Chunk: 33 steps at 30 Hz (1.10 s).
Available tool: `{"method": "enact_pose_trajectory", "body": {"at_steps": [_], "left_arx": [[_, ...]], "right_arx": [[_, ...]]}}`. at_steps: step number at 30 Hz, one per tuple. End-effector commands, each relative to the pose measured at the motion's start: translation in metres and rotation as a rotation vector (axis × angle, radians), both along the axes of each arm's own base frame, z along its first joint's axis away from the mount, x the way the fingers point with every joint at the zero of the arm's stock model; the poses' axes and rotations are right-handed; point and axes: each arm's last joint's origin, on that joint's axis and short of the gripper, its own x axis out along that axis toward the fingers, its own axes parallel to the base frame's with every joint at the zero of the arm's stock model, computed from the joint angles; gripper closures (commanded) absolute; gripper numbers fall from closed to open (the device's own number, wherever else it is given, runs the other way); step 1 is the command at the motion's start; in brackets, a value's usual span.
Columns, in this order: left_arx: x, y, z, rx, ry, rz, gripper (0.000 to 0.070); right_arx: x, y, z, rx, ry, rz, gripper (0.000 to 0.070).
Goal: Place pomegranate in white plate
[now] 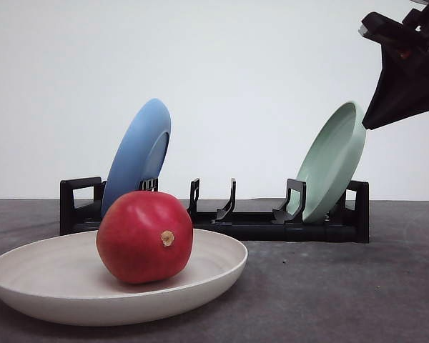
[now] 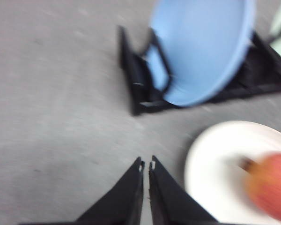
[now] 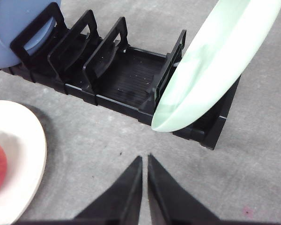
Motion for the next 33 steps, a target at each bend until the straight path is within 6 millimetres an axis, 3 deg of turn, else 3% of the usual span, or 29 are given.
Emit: {"method": "enact_pose_trajectory", "body": {"at_steps": [1,7,13,28,33], "left_arx": [[-0.003,0.005,-0.01,0.004,-0.07,0.026,0.07],[-0.021,0.017,-0.045,-0.01,-0.252,0.119,0.07],[-0.034,0.021,-0.069,0.001,-0.311,0.181,0.07],[-0.037,0.024,-0.108,-0.016,-0.42,0.265,0.07],[-0.037,0.023,-0.111,-0.002,-0.402,0.251,0.07]], "right_arx": [[0.001,0.001,0.001,0.01,-0.005,-0.001,0.0688],[0.001,0.001,0.001,0.01,-0.005,-0.001,0.0688],[0.001,0.001,0.001,0.01,-0.005,-0.001,0.0688],[0.001,0.001,0.001,0.011,-0.005,-0.001,0.0688],[0.002,0.002,0.002,0.017,-0.022,-0.001,0.0688]]}}
